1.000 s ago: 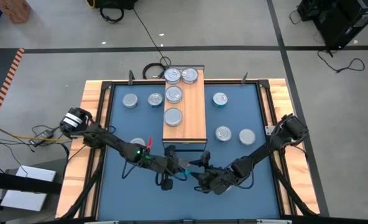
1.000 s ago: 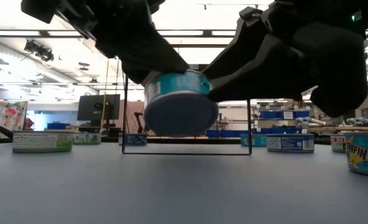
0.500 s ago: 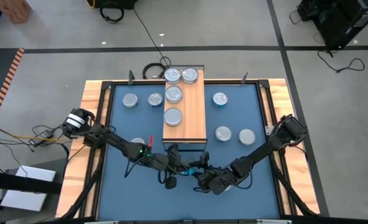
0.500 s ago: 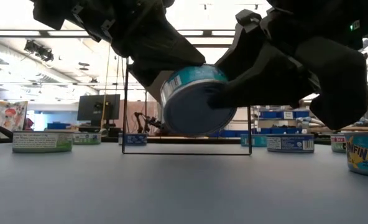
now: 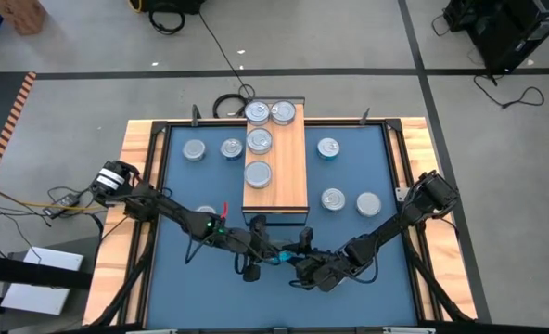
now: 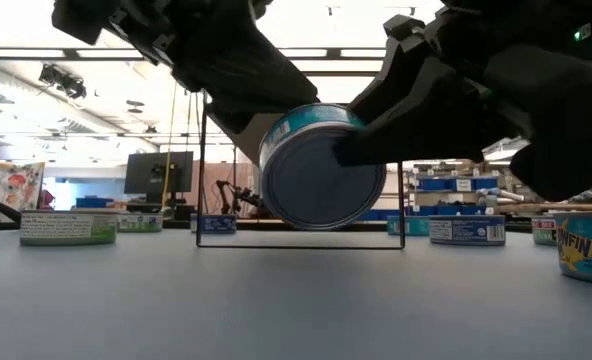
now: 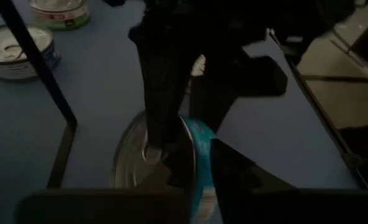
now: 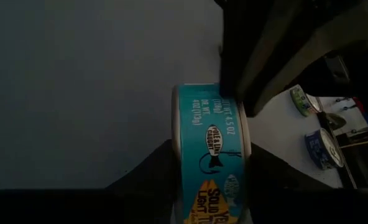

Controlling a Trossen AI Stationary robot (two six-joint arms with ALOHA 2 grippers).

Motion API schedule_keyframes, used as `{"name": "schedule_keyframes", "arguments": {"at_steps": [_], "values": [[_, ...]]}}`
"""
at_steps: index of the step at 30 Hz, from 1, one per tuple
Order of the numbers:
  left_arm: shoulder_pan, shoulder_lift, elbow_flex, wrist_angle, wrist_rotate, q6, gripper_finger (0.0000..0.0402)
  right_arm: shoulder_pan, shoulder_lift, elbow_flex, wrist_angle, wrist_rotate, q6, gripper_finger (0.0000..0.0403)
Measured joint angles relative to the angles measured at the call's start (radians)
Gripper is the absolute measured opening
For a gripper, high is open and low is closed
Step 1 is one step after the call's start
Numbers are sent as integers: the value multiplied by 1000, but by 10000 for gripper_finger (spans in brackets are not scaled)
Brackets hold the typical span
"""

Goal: Stack canned seafood by type on shelf
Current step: Put the yellow-blue tuna can on the shelf

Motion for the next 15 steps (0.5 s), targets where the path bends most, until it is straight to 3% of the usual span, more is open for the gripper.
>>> {"name": "schedule_keyframes", "arguments": {"at_steps": [7,15], "values": [[-42,-67,0,-40,5,101,117,8,-13,0,1,3,2,154],[-87,-93,-15,26,-11,231,100,-20,-15,0,9,-86,48,153]]}}
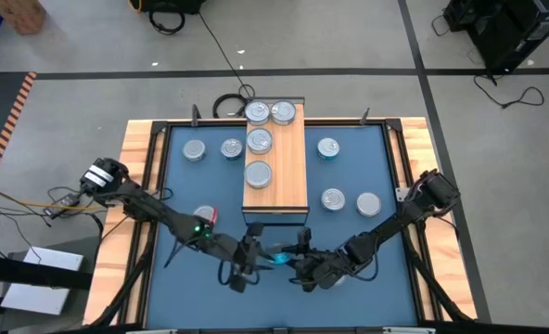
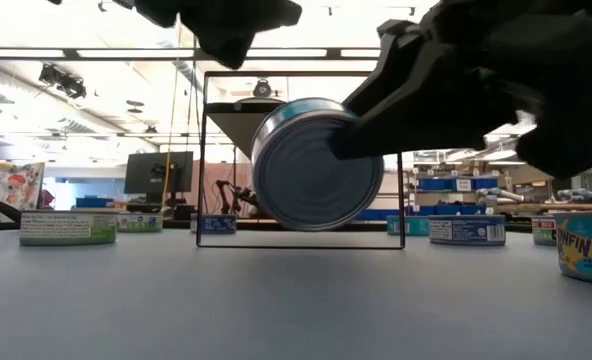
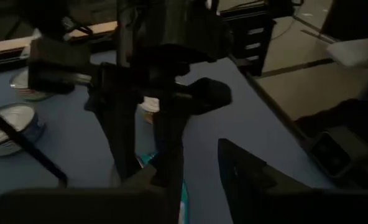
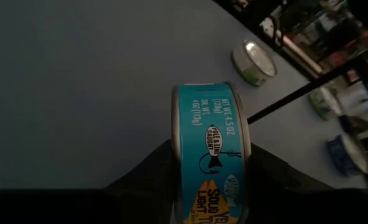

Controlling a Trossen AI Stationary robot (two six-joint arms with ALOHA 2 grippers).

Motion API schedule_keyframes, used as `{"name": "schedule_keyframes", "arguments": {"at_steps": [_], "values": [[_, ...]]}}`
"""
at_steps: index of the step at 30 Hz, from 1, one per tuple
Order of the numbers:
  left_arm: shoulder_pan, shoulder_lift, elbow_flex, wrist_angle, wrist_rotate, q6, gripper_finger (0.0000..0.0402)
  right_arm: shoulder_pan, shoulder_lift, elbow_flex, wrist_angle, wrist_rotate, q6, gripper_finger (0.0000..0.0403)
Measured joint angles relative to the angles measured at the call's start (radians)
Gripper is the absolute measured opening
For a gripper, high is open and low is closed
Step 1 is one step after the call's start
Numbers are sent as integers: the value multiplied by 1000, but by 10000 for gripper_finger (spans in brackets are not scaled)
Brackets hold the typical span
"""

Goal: Stack canned seafood by type on shelf
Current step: Put the yellow-blue tuna can on the shelf

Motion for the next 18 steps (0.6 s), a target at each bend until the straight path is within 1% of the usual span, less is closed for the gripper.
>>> {"name": "schedule_keyframes", "arguments": {"at_steps": [5,10,13,15,18], "values": [[-2,-9,-77,141,43,1,67,-7,0,14,-20,-18,3,153],[-1,-81,-168,276,58,-4,39,-6,-2,61,-71,-37,6,153],[-1,-144,-209,274,53,-5,28,-6,-2,87,-106,-44,6,153],[-2,-198,-232,269,32,0,22,-8,-2,101,-140,-55,8,153],[-13,-279,-261,220,-33,26,17,-11,-2,125,-194,-76,23,153]]}}
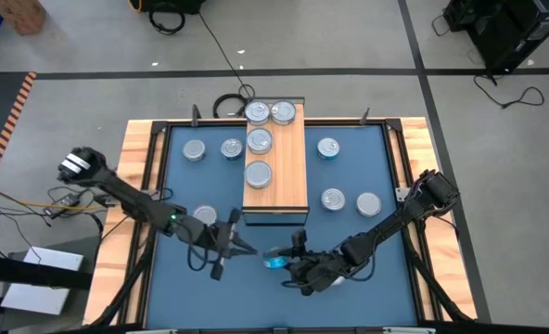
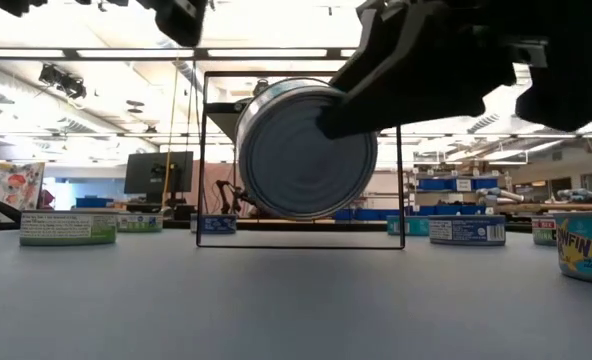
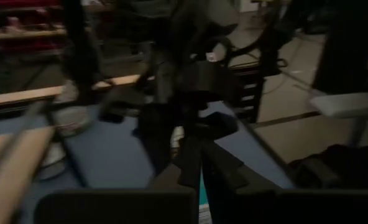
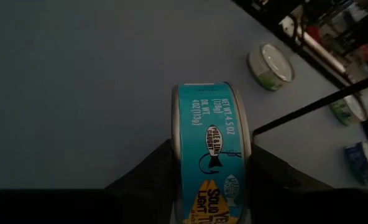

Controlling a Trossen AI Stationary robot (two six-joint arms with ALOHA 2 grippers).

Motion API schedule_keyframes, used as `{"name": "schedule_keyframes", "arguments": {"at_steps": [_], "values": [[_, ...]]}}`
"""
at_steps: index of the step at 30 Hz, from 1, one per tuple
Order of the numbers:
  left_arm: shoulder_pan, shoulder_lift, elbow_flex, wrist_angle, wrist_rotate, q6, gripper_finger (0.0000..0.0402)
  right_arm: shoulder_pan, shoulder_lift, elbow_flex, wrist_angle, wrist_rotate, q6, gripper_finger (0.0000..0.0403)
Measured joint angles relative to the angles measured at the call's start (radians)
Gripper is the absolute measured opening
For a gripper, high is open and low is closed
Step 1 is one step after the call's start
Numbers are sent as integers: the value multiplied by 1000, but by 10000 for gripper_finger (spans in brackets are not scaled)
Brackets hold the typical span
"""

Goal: Stack canned seafood by type on shelf
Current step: Put the yellow-blue tuna can on the shelf

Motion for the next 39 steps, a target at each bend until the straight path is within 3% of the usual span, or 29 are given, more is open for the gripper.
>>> {"name": "schedule_keyframes", "arguments": {"at_steps": [8,18,23,39], "values": [[-27,-164,-89,-67,-137,25,14,-4,0,31,-77,-19,10,153],[-26,-186,-267,194,-157,24,14,-28,0,31,-105,-42,35,153],[-25,-186,-281,223,-158,24,14,-50,0,26,-122,-92,93,153],[-25,-185,-281,231,-151,20,14,-156,-2,24,-187,-199,607,168]]}}
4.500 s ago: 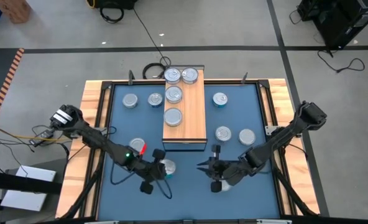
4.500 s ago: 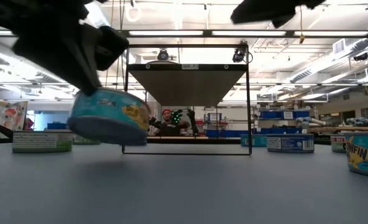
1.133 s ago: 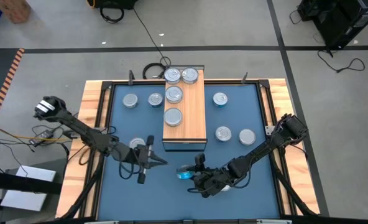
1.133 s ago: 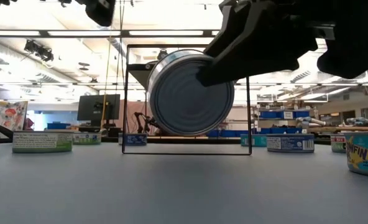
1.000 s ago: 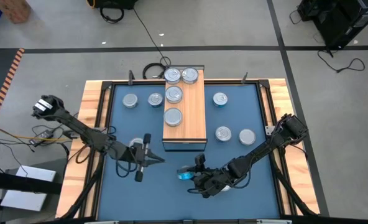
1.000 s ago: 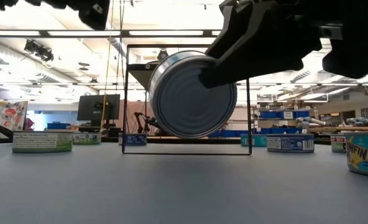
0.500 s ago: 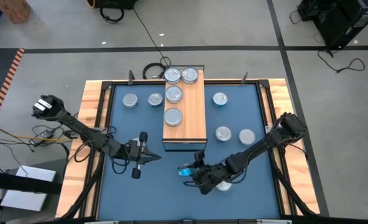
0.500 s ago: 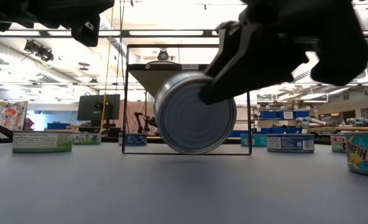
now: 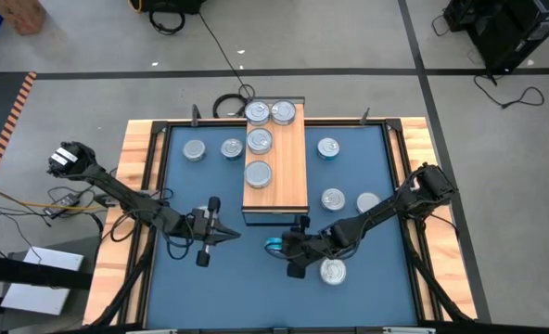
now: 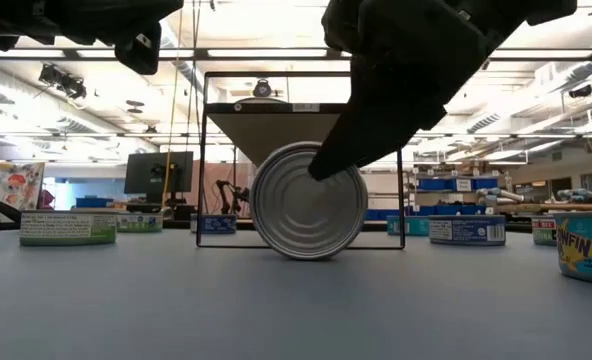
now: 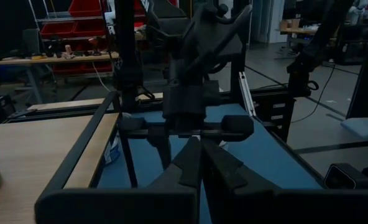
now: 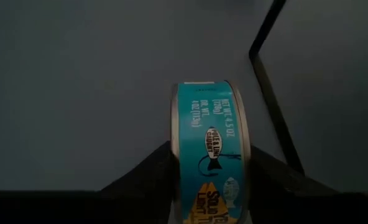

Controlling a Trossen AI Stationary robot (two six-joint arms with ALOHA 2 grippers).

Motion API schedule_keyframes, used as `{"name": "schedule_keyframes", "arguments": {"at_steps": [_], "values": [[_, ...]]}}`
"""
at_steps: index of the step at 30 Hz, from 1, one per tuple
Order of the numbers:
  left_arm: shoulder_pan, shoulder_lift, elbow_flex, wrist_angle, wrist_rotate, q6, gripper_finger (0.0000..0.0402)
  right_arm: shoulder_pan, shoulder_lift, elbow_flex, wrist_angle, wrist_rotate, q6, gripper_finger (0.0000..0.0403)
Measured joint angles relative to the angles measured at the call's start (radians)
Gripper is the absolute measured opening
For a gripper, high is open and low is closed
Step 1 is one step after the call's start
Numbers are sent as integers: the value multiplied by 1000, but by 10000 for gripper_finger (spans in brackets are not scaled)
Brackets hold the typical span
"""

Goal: Stack canned seafood by type on shelf
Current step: Put the yellow-blue tuna can on the shelf

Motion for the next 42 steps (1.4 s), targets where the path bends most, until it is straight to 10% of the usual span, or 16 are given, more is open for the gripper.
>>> {"name": "schedule_keyframes", "arguments": {"at_steps": [17,42], "values": [[0,1,0,-1,8,-4,14,-1,-24,-2,-21,-12,28,291],[0,1,0,7,9,-22,14,50,-163,1,-124,-4,95,217]]}}
